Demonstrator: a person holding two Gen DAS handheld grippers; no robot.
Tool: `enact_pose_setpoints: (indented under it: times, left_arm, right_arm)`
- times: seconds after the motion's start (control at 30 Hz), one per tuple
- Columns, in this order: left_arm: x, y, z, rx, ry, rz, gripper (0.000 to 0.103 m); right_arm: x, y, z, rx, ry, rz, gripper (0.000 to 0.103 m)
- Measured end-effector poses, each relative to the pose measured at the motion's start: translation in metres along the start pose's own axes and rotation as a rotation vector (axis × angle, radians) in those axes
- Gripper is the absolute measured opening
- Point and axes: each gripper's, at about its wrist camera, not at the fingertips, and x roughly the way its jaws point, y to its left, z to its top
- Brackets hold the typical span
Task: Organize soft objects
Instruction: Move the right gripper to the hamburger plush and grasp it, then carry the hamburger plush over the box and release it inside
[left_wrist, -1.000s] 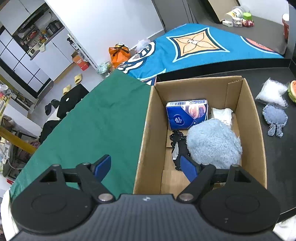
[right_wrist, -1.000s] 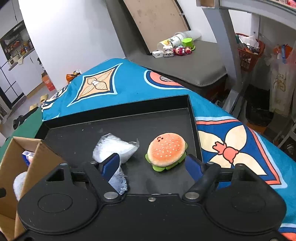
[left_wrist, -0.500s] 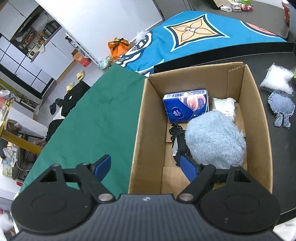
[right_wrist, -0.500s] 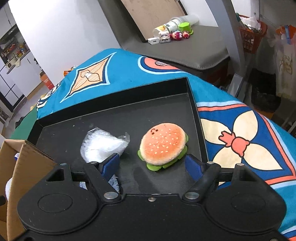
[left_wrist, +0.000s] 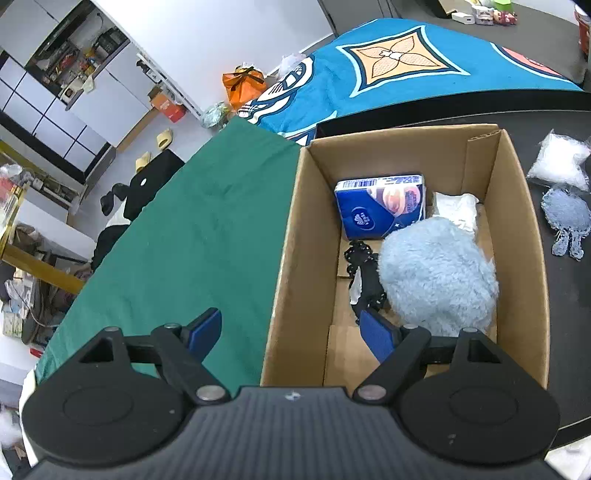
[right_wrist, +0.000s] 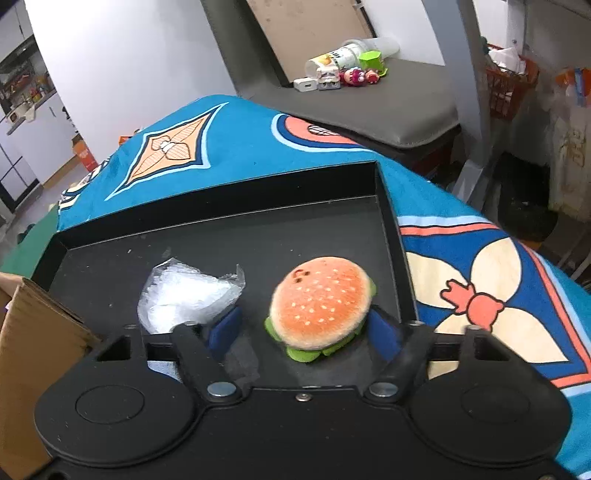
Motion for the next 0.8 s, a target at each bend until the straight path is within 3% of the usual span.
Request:
enact_pose_setpoints:
  times: [0.33, 0.8]
  left_arm:
    - [-0.007, 0.012, -0.003, -0.033, -0.02, -0.01, 0.081]
    - [-0.022, 0.035, -0.016, -0.06, -0.084, -0.04, 0.081]
  right_arm:
    - [-0.023, 0.001, -0.012, -0.012, 0.036, -0.006, 0.041]
    - [-0.065, 0.017, -0.018, -0.049, -0.003, 0.009, 0.041]
